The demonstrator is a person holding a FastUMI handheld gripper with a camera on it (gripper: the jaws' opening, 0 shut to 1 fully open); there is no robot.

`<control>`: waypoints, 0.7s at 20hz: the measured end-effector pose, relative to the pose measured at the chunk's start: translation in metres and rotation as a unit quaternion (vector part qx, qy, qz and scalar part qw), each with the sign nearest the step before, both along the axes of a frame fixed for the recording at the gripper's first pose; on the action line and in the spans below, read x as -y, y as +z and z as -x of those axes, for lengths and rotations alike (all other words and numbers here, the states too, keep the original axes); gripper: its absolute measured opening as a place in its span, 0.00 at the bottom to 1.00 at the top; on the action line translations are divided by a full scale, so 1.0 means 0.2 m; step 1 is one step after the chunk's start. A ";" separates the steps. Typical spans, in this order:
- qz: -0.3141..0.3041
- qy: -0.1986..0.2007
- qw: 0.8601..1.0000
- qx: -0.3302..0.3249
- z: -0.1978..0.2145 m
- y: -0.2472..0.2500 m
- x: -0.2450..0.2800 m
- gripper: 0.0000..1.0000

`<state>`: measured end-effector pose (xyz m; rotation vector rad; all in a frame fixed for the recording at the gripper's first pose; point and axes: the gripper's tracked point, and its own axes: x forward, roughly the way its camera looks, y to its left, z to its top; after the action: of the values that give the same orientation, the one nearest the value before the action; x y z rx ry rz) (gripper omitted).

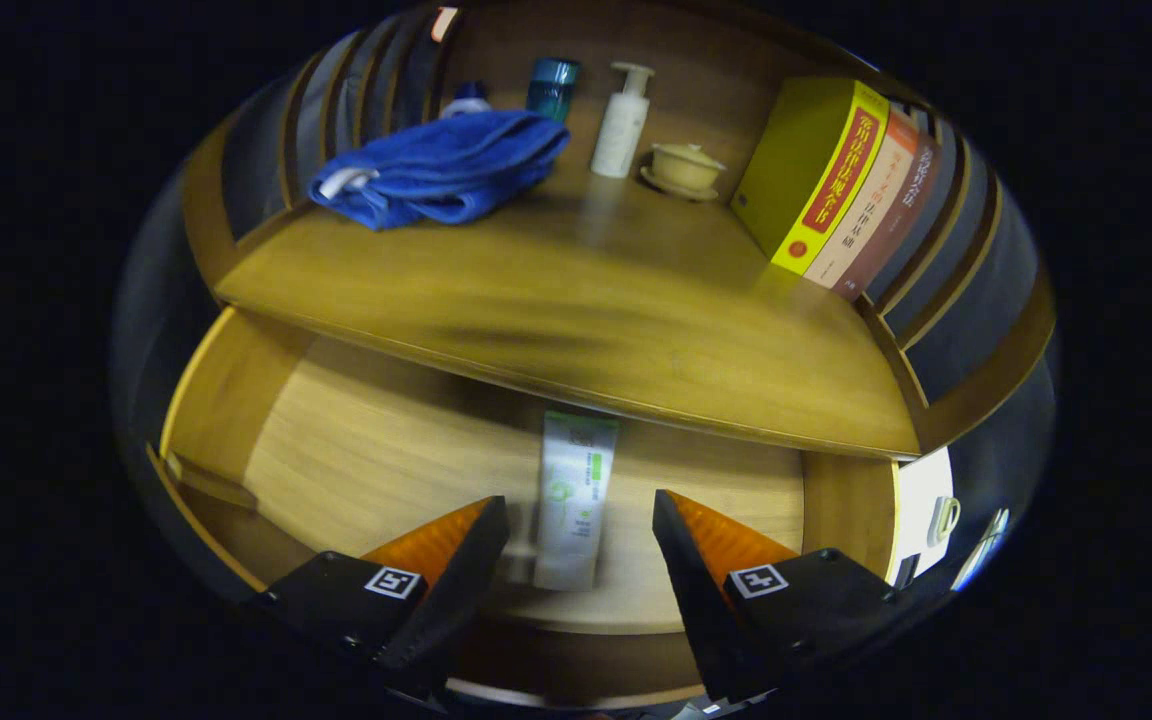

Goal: Pull open the drawer, take out the items inside it, and place them on the countertop above the cabinet.

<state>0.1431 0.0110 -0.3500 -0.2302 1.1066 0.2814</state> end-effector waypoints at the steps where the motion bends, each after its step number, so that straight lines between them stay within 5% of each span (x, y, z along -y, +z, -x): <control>1: 0.003 0.000 1.000 -0.017 0.02 -0.05 0.00 0.97; 6: 0.006 0.006 0.996 -0.091 0.12 -0.21 -0.03 0.96; 14: -0.018 -0.008 0.997 -0.077 0.12 -0.01 -0.06 0.51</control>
<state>0.1197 0.0233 -0.3516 -0.1698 1.2534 0.3092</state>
